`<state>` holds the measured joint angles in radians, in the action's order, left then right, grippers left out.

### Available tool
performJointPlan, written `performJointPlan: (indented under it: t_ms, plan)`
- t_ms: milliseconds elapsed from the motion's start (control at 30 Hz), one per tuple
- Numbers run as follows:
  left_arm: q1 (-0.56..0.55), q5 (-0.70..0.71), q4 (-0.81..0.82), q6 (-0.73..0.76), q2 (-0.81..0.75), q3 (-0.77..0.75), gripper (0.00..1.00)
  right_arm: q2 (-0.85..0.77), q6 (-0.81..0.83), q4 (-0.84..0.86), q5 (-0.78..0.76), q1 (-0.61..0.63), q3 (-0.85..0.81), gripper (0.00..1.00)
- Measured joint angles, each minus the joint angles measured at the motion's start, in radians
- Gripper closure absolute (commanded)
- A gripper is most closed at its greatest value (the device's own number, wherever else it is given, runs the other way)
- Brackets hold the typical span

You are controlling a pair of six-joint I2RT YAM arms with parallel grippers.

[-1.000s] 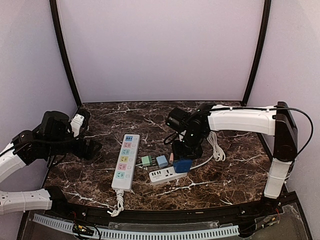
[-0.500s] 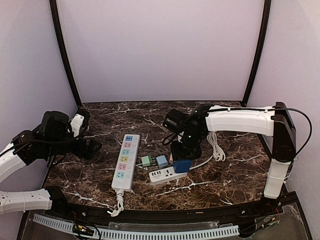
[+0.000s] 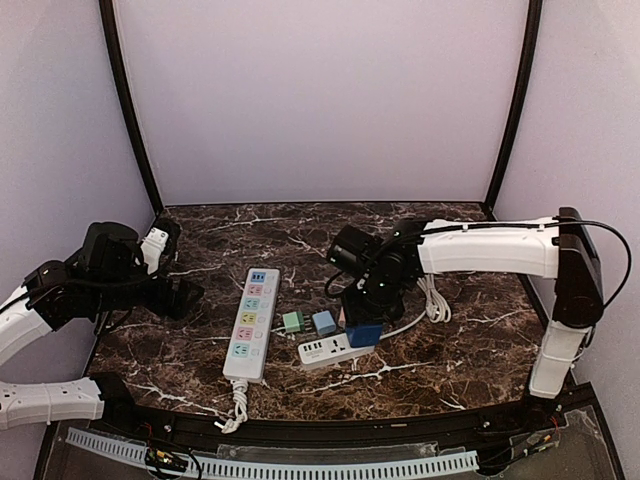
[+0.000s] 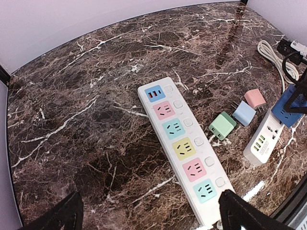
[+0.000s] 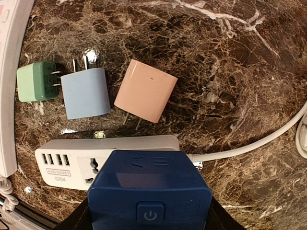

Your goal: Insert the plug

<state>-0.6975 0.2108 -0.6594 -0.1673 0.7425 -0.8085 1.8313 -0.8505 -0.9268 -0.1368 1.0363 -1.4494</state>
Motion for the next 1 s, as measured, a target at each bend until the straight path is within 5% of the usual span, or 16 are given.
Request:
performJointPlan:
  t_ms: [1000]
  plan:
    - [0.0,0.015,0.0,0.003,-0.005,0.0,0.0,-0.029,0.003,0.048,0.006,0.012,0.068,1.0]
